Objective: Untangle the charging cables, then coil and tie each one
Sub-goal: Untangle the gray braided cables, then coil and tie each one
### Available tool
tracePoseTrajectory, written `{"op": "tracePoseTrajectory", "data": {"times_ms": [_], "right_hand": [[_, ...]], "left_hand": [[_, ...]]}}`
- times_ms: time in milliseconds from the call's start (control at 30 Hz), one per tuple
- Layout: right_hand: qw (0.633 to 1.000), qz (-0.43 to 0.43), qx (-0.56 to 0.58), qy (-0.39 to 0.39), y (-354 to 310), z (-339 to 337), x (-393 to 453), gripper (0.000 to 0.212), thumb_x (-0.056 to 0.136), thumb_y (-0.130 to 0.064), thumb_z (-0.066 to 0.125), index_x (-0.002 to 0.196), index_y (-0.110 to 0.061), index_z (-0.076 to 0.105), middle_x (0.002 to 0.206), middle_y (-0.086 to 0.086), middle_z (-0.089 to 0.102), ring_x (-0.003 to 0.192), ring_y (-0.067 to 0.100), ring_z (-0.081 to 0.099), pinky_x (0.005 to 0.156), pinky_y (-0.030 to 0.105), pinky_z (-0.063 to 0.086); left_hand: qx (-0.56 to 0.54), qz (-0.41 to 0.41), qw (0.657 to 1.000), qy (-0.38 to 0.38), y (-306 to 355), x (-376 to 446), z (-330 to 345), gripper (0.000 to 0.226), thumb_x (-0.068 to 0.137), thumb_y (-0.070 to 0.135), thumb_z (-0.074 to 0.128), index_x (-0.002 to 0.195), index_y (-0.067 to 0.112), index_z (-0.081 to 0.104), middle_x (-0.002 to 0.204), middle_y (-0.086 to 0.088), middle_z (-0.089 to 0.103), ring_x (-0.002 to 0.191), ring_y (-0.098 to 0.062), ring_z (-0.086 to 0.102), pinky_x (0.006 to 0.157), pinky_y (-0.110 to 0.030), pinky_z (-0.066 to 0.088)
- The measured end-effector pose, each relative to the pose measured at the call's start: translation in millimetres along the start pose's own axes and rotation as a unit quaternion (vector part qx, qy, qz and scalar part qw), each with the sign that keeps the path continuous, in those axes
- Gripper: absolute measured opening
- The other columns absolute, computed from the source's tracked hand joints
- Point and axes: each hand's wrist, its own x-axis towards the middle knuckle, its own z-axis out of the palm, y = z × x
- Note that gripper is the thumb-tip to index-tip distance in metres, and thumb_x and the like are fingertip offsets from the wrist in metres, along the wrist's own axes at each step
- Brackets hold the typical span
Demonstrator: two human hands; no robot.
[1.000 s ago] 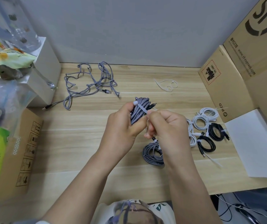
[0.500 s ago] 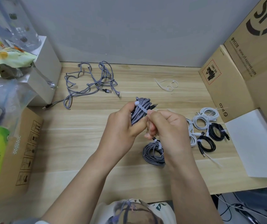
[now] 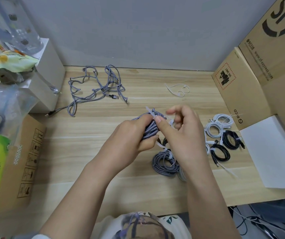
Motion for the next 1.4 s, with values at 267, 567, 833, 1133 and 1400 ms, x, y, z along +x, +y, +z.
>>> {"op": "tracePoseTrajectory", "data": {"times_ms": [267, 567, 833, 1133, 1400], "right_hand": [[0.994, 0.006, 0.078, -0.080, 10.3, -2.4, 8.9, 0.016, 0.081, -0.015, 0.071, 0.067, -0.023, 0.070, 0.089, -0.008, 0.061, 0.094, 0.000, 0.056, 0.090, 0.024, 0.039], [0.957, -0.076, 0.279, -0.010, -21.1, -31.6, -10.2, 0.018, 0.079, -0.017, 0.065, 0.061, -0.018, 0.068, 0.066, 0.000, 0.061, 0.059, 0.004, 0.060, 0.057, 0.013, 0.047], [0.919, -0.020, 0.383, -0.093, -20.8, -19.0, -7.0, 0.020, 0.074, -0.034, 0.055, 0.062, -0.020, 0.064, 0.054, -0.003, 0.054, 0.042, 0.008, 0.051, 0.038, 0.020, 0.044], [0.951, 0.006, 0.284, -0.122, -3.9, 7.0, -9.6, 0.042, 0.091, -0.038, 0.050, 0.054, -0.020, 0.060, 0.047, -0.008, 0.051, 0.047, 0.004, 0.047, 0.050, 0.014, 0.037], [0.924, 0.036, 0.371, -0.087, 0.2, 3.9, -16.2, 0.042, 0.085, -0.037, 0.049, 0.047, -0.019, 0.053, 0.044, -0.007, 0.036, 0.042, 0.002, 0.031, 0.049, 0.012, 0.030]], "left_hand": [[-0.086, 0.020, 0.993, -0.072, 5.5, -4.0, 16.0, 0.022, 0.086, 0.019, 0.062, 0.104, 0.026, 0.053, 0.065, 0.014, 0.050, 0.058, 0.001, 0.044, 0.056, -0.012, 0.032], [-0.295, -0.050, 0.950, -0.089, 3.9, -0.1, 19.7, 0.008, 0.086, 0.018, 0.057, 0.094, 0.015, 0.059, 0.066, 0.007, 0.060, 0.062, -0.008, 0.055, 0.062, -0.022, 0.046], [-0.389, -0.070, 0.915, -0.083, 6.3, 4.8, 24.0, 0.008, 0.091, -0.001, 0.054, 0.098, 0.004, 0.055, 0.064, 0.009, 0.055, 0.060, -0.003, 0.052, 0.058, -0.017, 0.044], [-0.240, -0.087, 0.964, -0.073, 2.3, 3.9, 46.0, 0.016, 0.072, 0.012, 0.057, 0.084, 0.001, 0.054, 0.079, -0.016, 0.060, 0.075, -0.022, 0.058, 0.069, -0.046, 0.050], [-0.190, -0.161, 0.968, 0.033, -4.5, 11.0, 44.4, 0.031, 0.077, 0.000, 0.062, 0.075, 0.024, 0.043, 0.070, 0.000, 0.055, 0.065, -0.013, 0.049, 0.062, -0.029, 0.044]]}}
